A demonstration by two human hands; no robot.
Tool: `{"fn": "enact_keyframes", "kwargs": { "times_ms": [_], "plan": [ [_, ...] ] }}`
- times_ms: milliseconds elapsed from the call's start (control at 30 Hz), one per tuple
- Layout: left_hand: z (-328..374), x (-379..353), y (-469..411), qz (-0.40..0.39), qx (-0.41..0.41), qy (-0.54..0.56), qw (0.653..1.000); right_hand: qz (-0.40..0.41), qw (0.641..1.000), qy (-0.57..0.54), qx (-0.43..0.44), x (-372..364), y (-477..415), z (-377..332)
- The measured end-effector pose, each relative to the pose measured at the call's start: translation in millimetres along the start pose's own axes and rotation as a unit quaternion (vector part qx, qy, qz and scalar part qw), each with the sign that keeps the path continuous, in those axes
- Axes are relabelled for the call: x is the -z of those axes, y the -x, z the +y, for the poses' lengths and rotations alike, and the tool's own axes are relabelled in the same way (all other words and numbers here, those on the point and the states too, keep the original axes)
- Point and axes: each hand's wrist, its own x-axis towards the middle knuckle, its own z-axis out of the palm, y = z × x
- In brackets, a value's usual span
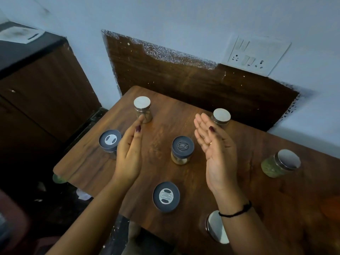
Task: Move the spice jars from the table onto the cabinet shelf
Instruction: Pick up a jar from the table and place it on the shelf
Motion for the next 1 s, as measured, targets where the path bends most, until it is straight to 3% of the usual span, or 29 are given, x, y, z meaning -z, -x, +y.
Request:
{"fn": "enact_keyframes", "kwargs": {
  "times_ms": [300, 700, 1000],
  "plan": [
    [-17.1, 32.9, -37.5, 0.015, 0.012, -0.015, 1.000, -0.020, 1.000, 0.010, -0.003, -48.2, -21.2, 20.0],
    [-57.8, 95.5, -73.8, 0.036, 0.037, -0.048, 0.998, -0.018, 0.997, 0.007, -0.080, -119.1, -28.4, 74.6],
    [-94.3, 117.2, -98.1, 0.012, 0.052, -0.076, 0.996, -0.034, 0.992, 0.034, -0.114, -146.3, -33.9, 116.9]
  ]
}}
